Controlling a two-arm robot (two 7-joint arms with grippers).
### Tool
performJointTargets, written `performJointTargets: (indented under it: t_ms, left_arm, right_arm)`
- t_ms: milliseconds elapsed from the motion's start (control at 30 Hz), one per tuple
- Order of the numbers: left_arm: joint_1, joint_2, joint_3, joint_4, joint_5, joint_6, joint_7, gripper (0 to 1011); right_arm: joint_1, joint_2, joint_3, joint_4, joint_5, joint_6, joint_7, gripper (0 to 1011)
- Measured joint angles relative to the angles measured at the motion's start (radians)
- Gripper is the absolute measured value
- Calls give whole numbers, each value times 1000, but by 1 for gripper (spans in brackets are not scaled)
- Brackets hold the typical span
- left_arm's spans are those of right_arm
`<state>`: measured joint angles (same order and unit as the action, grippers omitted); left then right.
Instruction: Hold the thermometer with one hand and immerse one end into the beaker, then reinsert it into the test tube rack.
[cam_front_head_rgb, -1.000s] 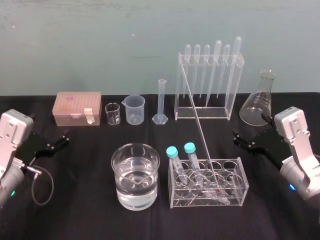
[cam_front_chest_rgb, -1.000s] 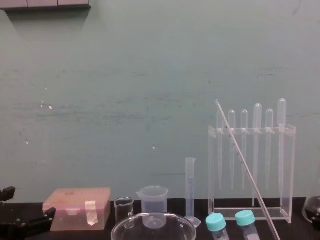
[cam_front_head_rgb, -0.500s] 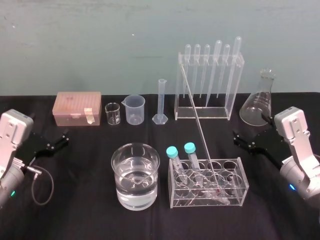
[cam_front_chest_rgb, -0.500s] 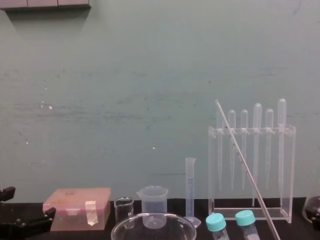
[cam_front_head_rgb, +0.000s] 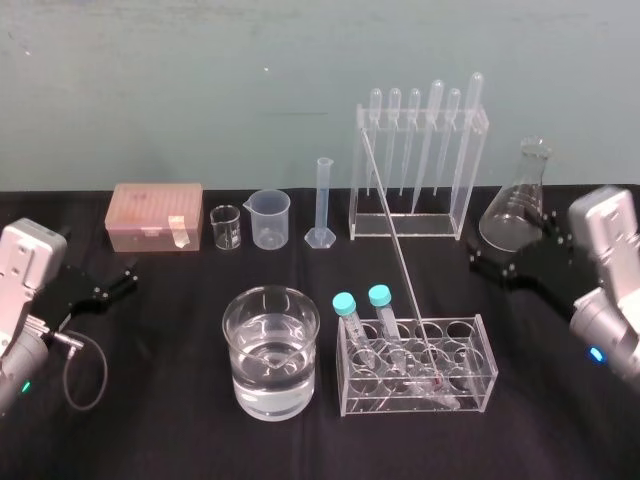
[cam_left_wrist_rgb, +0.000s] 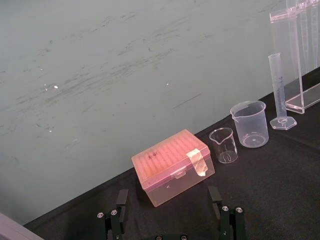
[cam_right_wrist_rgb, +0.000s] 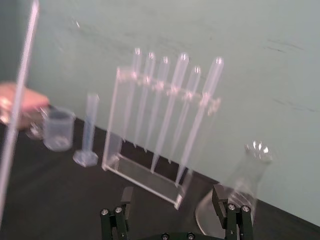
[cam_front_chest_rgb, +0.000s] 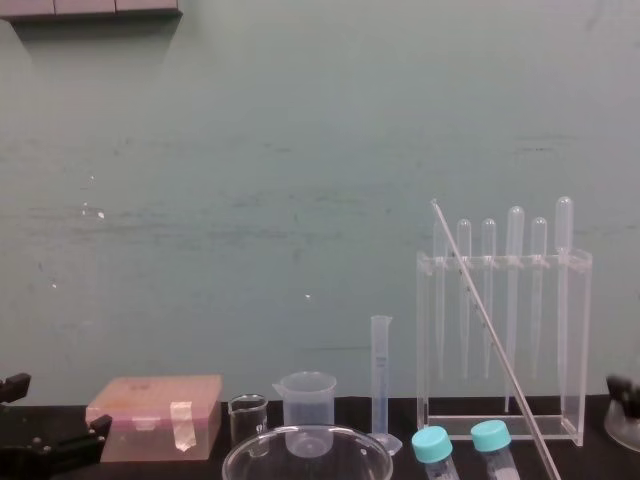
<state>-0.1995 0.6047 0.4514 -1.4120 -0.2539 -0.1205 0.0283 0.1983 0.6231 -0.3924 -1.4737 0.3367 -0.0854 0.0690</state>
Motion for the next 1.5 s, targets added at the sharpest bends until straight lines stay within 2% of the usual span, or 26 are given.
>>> performJointTargets:
  t_ms: [67,100,200,233,300,333,433,467,567,633,667,767,833,867,900,967,1100,1333,1500]
  left_arm:
    - [0,0,0,0,0,0,0,1008]
    - [0,0,0,0,0,0,0,1008]
    - [0,0,0,0,0,0,0,1008]
    - [0,0,0,0,0,0,0,1008]
    - [0,0,0,0,0,0,0,1008]
    - [0,0,0,0,0,0,0,1008]
    - [0,0,0,0,0,0,0,1008]
    - [0,0,0,0,0,0,0,1008]
    - [0,0,0,0,0,0,0,1008]
    - [0,0,0,0,0,0,0,1008]
    - [0,0,0,0,0,0,0,1008]
    - [0,0,0,0,0,0,0,1008]
    - [0,0,0,0,0,0,0,1008]
    - [0,0,0,0,0,0,0,1008]
    - [0,0,0,0,0,0,0,1008]
    - [0,0,0,0,0,0,0,1008]
    - [0,0,0,0,0,0,0,1008]
    - [0,0,0,0,0,0,0,1008]
    - [0,0,0,0,0,0,0,1008]
  right_arm:
    - [-2,6,17,-20,35,16,29,1003]
    - [-5,12,39,-47,82,39,64,1003]
    - [-10,18,72,-84,154,82,113,1003]
    - [-13,23,95,-110,207,122,142,1003]
    - [-14,25,116,-131,254,161,168,1003]
    - [-15,28,135,-152,303,204,197,1003]
    - [-12,32,158,-178,362,265,236,1003]
    - [-7,38,165,-194,396,301,262,1003]
    - [13,52,157,-216,443,350,310,1003]
    - [26,58,146,-221,454,364,331,1003]
    - [45,64,126,-223,459,374,358,1003]
    - [75,66,94,-219,455,384,383,1003]
    - [114,59,56,-200,438,392,394,1003]
    - [142,49,30,-181,423,397,395,1003]
    - [142,49,30,-181,423,397,395,1002]
    - [193,24,-18,-139,399,408,394,1003]
    - [244,-9,-64,-92,378,421,389,1003]
    - [287,-38,-102,-55,362,436,379,1003]
    - [297,-41,-113,-50,352,433,377,1003]
